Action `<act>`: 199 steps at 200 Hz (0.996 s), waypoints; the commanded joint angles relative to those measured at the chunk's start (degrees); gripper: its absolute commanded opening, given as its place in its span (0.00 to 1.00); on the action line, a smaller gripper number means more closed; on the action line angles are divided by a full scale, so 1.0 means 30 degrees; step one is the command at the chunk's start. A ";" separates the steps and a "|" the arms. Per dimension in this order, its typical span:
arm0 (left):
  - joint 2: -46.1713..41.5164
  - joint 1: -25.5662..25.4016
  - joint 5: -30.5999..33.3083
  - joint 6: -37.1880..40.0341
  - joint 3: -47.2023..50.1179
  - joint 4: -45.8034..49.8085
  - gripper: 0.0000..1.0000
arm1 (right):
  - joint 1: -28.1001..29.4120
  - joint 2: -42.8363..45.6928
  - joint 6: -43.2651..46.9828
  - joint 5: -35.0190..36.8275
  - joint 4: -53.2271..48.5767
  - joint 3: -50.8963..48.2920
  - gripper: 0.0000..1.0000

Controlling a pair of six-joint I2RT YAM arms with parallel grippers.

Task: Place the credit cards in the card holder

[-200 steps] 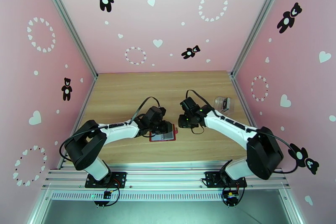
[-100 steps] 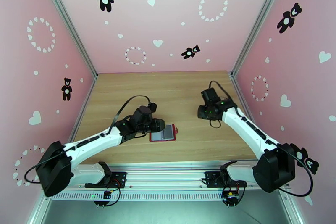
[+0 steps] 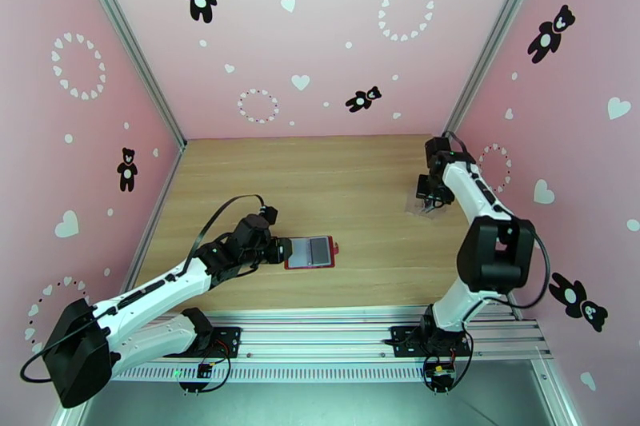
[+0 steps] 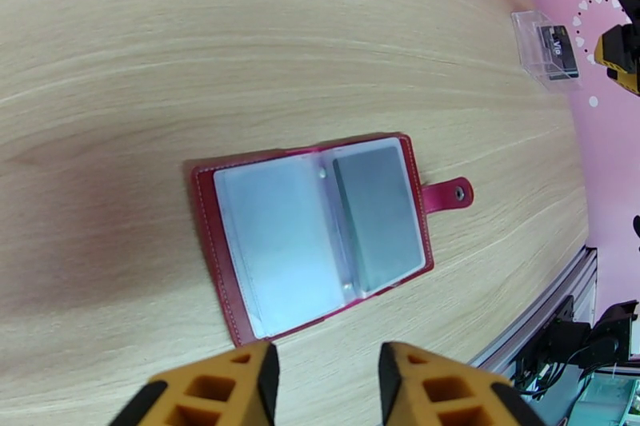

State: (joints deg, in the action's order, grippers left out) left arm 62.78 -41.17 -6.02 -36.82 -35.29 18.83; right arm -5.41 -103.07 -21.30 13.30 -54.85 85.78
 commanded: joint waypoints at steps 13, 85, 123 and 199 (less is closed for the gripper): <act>0.0426 0.0213 -0.0661 0.0439 0.0205 -0.0336 0.40 | -0.0357 -0.1572 0.0451 0.0263 -0.0768 0.1633 0.53; 0.0488 0.0308 -0.0710 0.0437 0.0200 -0.0364 0.40 | -0.0949 -0.4354 0.0787 0.0086 -0.1054 0.3670 0.53; 0.0634 0.0322 -0.0781 0.0462 0.0154 -0.0307 0.39 | -0.1141 -0.4992 0.0814 0.0066 -0.1093 0.3986 0.53; 0.0729 0.0336 -0.0774 0.0407 0.0191 -0.0374 0.40 | -0.1193 -0.5764 0.0772 0.0489 -0.1232 0.4297 0.50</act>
State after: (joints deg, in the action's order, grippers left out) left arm 64.53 -40.58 -7.25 -36.58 -35.29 18.61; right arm -8.69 -118.41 -18.90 13.85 -57.12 96.75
